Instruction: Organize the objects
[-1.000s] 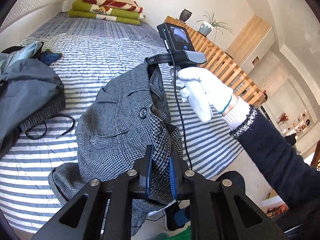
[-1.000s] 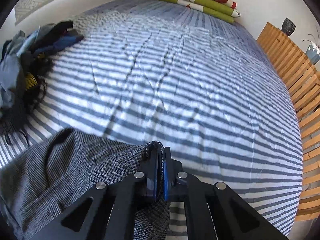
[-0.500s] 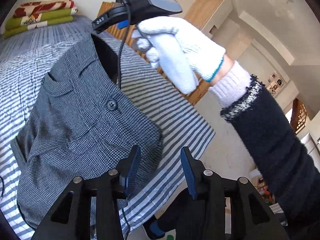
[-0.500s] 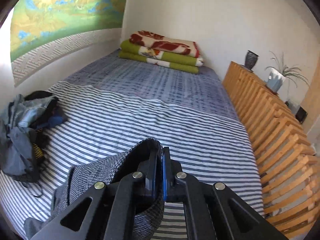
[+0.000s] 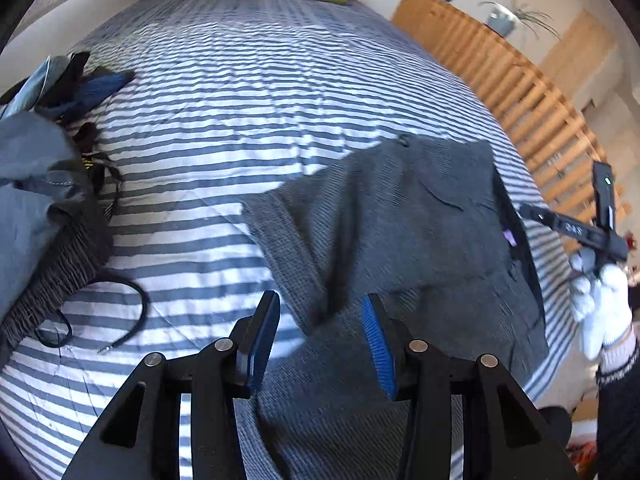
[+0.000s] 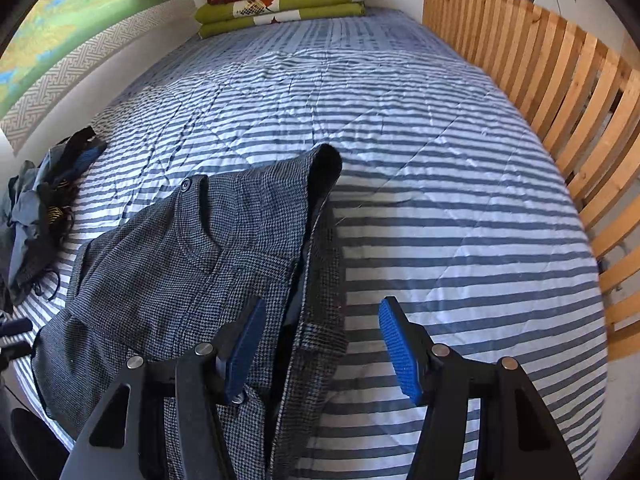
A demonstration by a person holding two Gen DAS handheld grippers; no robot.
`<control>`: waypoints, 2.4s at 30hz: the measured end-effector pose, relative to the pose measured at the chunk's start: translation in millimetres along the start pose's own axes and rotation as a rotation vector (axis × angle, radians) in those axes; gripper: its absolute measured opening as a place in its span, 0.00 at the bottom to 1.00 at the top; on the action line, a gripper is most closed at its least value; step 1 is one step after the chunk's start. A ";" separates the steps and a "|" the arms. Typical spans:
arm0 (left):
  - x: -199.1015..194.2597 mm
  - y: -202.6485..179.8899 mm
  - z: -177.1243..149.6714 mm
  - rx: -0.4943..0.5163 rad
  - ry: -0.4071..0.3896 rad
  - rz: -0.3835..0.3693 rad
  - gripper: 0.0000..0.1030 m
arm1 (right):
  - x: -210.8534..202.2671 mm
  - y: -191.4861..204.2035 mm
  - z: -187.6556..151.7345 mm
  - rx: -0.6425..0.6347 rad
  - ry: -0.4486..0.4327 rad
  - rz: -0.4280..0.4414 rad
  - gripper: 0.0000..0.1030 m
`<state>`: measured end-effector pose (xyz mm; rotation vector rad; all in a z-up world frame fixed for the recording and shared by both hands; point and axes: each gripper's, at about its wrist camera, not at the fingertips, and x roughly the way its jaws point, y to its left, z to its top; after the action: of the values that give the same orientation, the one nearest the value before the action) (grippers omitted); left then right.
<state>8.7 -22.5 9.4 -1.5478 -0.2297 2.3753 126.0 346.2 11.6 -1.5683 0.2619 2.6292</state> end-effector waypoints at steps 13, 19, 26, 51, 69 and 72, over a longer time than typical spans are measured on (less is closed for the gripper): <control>104.7 31.7 58.6 -0.131 0.090 -0.055 0.22 | 72.7 16.4 64.8 0.056 0.063 -0.012 0.54; 62.2 40.8 66.4 -0.148 -0.015 -0.111 0.13 | 85.6 23.6 65.7 0.053 0.078 -0.044 0.14; -49.7 25.4 79.2 -0.014 -0.180 -0.117 0.13 | 18.9 26.7 67.6 0.050 -0.040 0.033 0.07; -93.5 76.5 64.0 -0.046 -0.125 0.007 0.51 | -4.4 85.5 55.0 -0.120 0.047 0.101 0.39; -65.5 36.5 -129.5 0.034 0.015 -0.062 0.60 | -10.5 35.1 -100.1 -0.065 0.218 -0.025 0.08; -58.4 36.7 -137.9 0.011 0.031 -0.100 0.68 | -20.1 21.0 -102.0 0.024 0.197 0.011 0.08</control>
<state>150.7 -80.2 -7.1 -1.5299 -0.2803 2.2712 221.0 307.6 -15.8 -1.8248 0.3122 2.4699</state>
